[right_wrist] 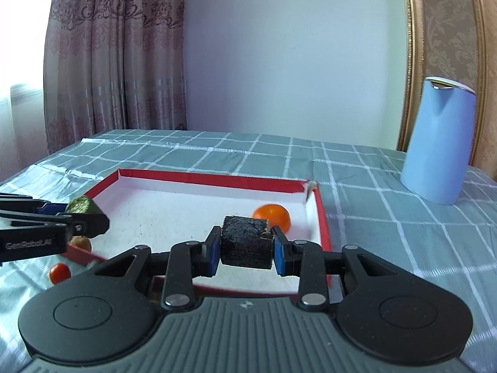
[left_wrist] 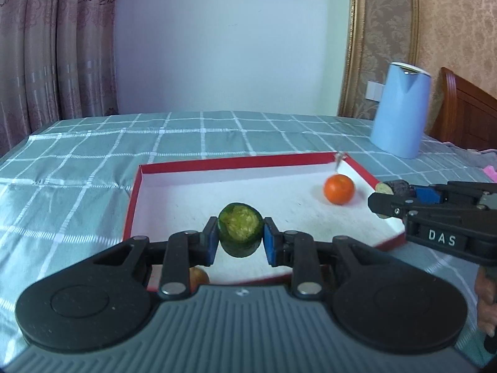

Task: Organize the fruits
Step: 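Carry the green piece with left while right carries the dark piece over the box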

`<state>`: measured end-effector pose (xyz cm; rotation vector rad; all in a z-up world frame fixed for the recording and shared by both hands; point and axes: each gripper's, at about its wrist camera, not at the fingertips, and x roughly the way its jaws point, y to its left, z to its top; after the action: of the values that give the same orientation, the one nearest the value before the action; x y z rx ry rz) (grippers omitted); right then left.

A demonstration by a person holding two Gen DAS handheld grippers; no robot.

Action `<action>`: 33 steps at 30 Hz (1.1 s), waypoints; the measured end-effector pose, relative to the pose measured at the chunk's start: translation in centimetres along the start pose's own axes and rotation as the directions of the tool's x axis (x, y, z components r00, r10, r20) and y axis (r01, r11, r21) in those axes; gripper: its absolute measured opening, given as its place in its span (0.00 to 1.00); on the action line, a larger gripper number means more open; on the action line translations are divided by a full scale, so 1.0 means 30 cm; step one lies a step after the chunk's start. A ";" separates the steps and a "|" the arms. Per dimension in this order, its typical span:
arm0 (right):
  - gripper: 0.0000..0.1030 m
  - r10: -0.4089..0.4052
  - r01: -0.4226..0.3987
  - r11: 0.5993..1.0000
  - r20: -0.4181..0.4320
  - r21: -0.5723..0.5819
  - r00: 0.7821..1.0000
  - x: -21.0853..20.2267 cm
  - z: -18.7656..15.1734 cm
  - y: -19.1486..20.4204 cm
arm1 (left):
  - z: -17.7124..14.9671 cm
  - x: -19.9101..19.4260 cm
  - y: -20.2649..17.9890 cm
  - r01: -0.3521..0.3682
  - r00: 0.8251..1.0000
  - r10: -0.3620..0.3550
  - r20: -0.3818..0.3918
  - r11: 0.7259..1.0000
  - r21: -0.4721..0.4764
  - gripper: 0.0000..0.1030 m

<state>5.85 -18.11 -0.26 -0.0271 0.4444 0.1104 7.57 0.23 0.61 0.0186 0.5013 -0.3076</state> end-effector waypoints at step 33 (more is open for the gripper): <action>0.31 0.029 -0.042 0.998 -0.238 -0.051 0.971 0.394 0.104 0.128 | 0.062 0.277 0.128 -0.110 0.983 0.097 -0.158 0.991 -0.078 0.26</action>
<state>17.36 -12.94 -2.53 -0.0876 0.6813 0.1556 16.48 1.36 -1.93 -0.0155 0.6649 -0.1827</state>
